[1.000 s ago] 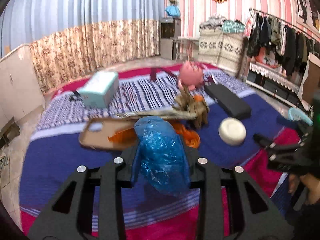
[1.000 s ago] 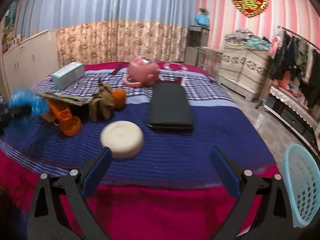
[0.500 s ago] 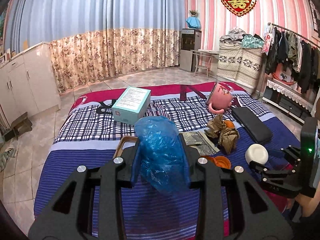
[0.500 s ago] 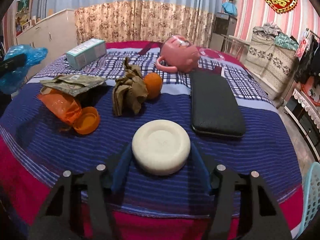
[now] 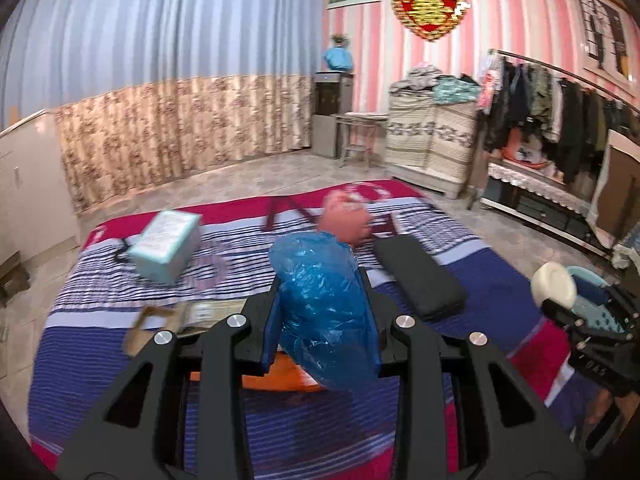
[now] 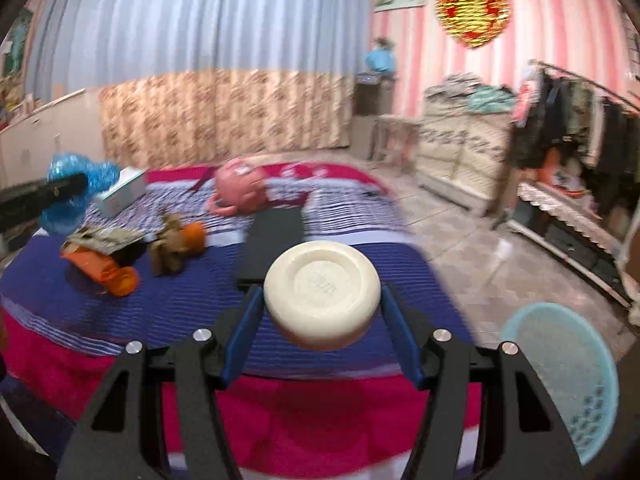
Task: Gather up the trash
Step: 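Grasp the white round disc with the right tool, then carry bag and disc over the basket and open the left tool to drop the bag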
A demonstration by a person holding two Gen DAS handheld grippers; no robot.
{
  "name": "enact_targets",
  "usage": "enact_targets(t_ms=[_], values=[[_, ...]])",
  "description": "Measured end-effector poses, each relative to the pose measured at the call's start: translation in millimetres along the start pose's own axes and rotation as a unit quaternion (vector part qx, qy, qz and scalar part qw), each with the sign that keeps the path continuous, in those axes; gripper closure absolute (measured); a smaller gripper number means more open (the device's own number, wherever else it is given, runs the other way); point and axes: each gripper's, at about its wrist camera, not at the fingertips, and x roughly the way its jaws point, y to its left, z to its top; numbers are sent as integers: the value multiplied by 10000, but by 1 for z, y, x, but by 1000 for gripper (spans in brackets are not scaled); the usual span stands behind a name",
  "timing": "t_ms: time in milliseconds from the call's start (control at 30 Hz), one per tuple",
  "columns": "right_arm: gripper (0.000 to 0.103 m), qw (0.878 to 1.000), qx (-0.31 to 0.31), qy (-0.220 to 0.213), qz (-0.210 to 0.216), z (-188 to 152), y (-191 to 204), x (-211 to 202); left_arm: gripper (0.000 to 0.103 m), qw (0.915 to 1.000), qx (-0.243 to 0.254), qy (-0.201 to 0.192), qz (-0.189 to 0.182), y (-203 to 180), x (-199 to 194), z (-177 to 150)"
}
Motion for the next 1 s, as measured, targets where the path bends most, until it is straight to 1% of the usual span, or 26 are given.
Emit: enact_targets(t_ms=[100, 200, 300, 433, 533, 633, 733, 867, 1000], values=[[43, 9991, 159, -104, -389, -3, -35, -19, 71, 9996, 109, -31, -255, -32, 4, 1], [43, 9959, 458, -149, -761, -10, -75, -36, 71, 9982, 212, -44, -551, -67, 9, 1], [43, 9908, 699, -200, -1137, -18, -111, -51, 71, 9962, 318, -51, -803, -98, 13, 2], [43, 9806, 1044, -168, -1652, -36, -159, -63, 71, 9920, 428, -11, -1188, -140, 21, -1], [43, 9735, 1281, -109, -1893, -51, -185, -67, 71, 9878, 583, 15, -1445, -176, 27, -5], [43, 9668, 1397, -119, -2136, -63, -202, -72, 71, 9833, 705, 55, -1680, -206, 33, -11], [43, 9603, 1516, -215, -2330, -72, -214, -75, 71, 9762, 813, 156, -2004, -240, 42, -19], [43, 9541, 1615, -206, -2515, -86, -226, -75, 71, 9693, 1027, 257, -2217, -279, 53, -30], [43, 9494, 1760, -172, -2595, -95, -234, -70, 71, 9605, 1305, 260, -2442, -317, 61, -40]])
